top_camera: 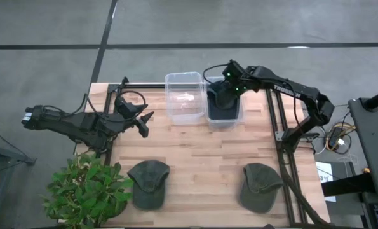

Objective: Pick & Place hat
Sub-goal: Put the blue cap into the right transparent bin

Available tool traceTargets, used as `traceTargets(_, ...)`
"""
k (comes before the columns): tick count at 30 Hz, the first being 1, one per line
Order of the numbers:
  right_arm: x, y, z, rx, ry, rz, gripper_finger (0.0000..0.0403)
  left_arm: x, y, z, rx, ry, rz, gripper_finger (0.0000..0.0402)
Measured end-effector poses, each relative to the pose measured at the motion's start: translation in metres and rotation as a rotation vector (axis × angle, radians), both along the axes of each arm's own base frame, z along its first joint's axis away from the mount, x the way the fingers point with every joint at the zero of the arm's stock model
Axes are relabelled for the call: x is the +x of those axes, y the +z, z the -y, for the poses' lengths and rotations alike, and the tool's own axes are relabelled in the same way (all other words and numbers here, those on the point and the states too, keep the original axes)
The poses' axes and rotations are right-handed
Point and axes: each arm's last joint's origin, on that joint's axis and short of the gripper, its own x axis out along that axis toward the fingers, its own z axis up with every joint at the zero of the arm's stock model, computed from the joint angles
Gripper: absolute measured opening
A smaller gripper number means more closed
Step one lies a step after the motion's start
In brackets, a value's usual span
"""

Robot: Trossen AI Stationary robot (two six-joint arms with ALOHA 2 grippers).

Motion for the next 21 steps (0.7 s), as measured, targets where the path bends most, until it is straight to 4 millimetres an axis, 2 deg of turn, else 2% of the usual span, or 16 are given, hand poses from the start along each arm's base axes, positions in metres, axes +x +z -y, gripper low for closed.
traceTargets(7, -0.006, 0.020, -0.004, -0.037, 0.011, 0.043, 0.0145, 0.000, 0.000, 0.000, 0.000, 0.000, -0.001, 0.0194)
traceTargets(16, -0.026, 0.047, -0.029, -0.145, 0.016, 0.030, 0.0124, 0.000, 0.000, 0.000, 0.000, 0.000, -0.002, 0.0194)
traceTargets(18, -0.026, 0.047, -0.032, -0.144, 0.015, 0.038, 0.0117, 0.000, 0.000, 0.000, 0.000, 0.000, -0.002, 0.0194)
traceTargets(21, -0.019, 0.037, -0.032, -0.118, 0.024, 0.011, 0.0102, 0.000, 0.000, 0.000, 0.010, -0.004, -0.010, 0.0194)
